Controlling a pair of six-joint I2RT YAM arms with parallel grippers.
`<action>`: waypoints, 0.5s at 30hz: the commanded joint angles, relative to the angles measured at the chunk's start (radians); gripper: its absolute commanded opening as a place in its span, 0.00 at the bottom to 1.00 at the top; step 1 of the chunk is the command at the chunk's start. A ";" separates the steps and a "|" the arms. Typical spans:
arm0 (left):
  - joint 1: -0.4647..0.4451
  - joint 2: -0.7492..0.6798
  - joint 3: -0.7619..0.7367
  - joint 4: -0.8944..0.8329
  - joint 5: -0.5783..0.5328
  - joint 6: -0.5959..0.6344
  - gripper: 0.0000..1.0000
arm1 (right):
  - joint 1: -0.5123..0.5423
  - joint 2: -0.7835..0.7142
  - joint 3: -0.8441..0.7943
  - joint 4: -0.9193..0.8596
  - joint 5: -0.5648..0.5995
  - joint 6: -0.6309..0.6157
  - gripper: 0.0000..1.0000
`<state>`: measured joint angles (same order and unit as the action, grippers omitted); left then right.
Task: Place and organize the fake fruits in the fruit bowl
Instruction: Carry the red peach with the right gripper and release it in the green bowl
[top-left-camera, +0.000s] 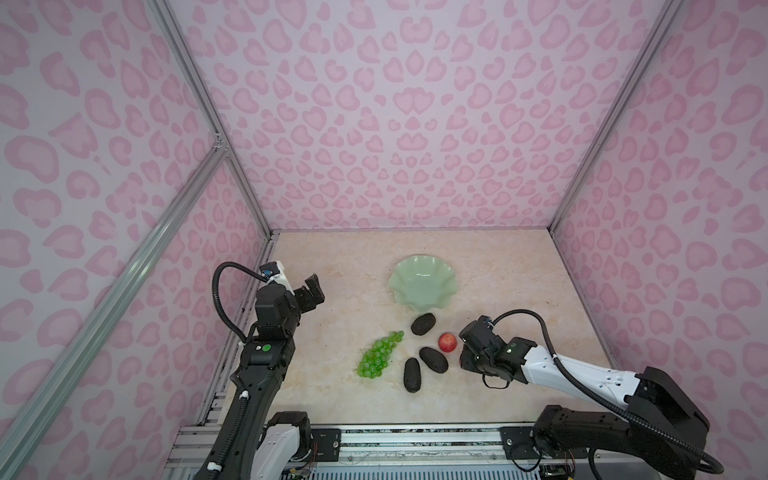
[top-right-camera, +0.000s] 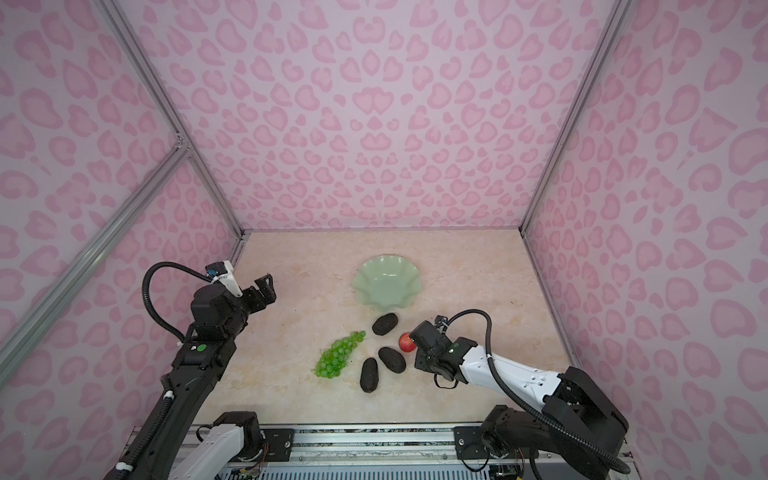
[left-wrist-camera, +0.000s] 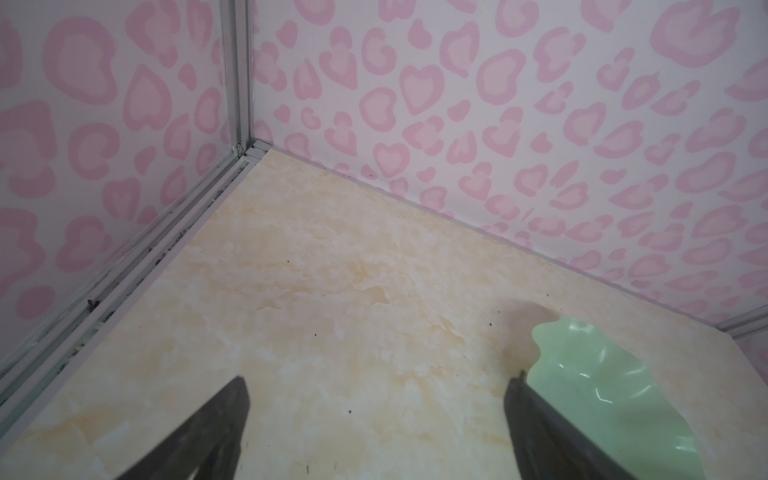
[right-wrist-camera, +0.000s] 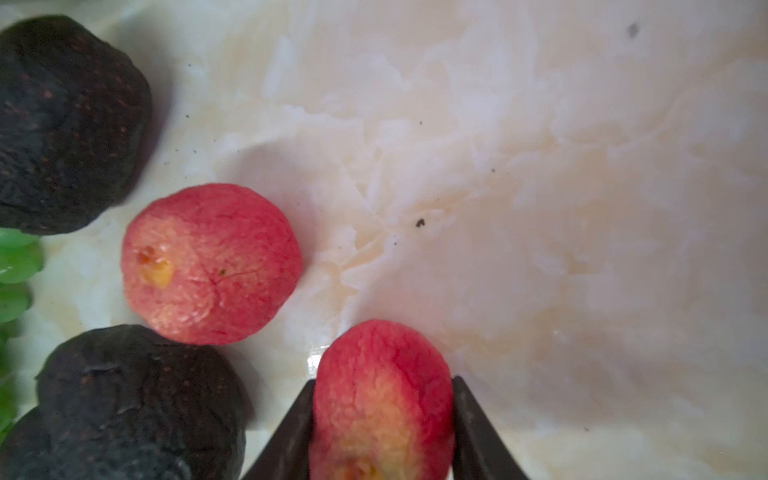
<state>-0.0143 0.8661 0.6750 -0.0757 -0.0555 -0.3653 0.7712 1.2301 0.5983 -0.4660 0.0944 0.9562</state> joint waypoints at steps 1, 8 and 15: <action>0.000 0.002 0.024 -0.013 0.012 -0.001 0.97 | 0.000 -0.025 0.070 -0.073 0.081 -0.046 0.38; 0.001 -0.031 0.047 -0.107 0.068 0.042 0.97 | -0.055 0.034 0.364 -0.060 0.147 -0.265 0.35; -0.002 -0.072 0.058 -0.277 0.299 0.017 0.98 | -0.167 0.465 0.754 -0.011 -0.009 -0.458 0.35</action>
<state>-0.0147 0.8082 0.7238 -0.2623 0.1184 -0.3355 0.6258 1.5810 1.2575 -0.4908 0.1635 0.6182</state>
